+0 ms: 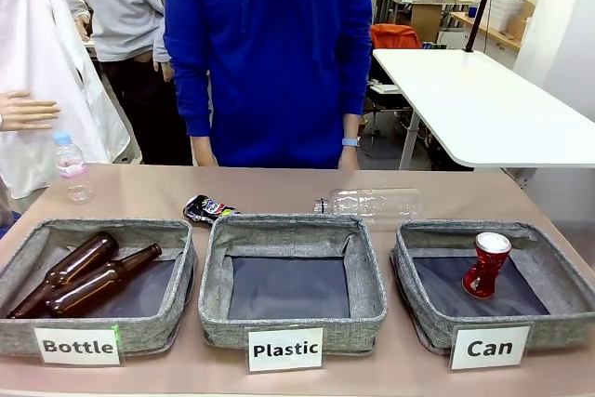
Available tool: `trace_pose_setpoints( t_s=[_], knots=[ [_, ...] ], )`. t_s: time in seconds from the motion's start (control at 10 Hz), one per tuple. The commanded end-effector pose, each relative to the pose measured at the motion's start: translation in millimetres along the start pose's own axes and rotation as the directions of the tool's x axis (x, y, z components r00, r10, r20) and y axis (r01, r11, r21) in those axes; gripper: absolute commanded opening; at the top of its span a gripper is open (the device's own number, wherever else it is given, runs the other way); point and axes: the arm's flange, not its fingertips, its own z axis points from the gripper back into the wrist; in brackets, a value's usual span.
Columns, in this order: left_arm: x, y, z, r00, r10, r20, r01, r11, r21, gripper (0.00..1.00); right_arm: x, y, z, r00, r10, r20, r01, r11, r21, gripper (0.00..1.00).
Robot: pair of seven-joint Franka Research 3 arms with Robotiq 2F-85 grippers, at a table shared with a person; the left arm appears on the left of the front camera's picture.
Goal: Sort the can waste into the basket.
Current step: Pick up the can waste from the table and place it in the right Fabric basket.
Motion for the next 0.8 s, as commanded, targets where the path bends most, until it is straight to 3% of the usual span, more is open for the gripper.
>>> trace_pose_setpoints(
  t_s=[0.0,0.4,0.7],
  knots=[
    [-6,-2,10,1.000,-0.004,0.017,0.005,1.000,-0.012,1.00,-2,0,0,1.000,0.017,0.007,-0.017,1.000,-0.013,1.00],
    [-5,-2,8,1.000,-0.004,0.024,0.004,1.000,0.001,1.00,-2,0,0,1.000,0.017,0.007,-0.017,1.000,-0.013,1.00],
    [69,-53,-22,0.971,0.128,-0.203,-0.078,0.968,0.237,1.00,-2,0,0,1.000,0.017,0.007,-0.017,1.000,-0.013,1.00]
  ],
)
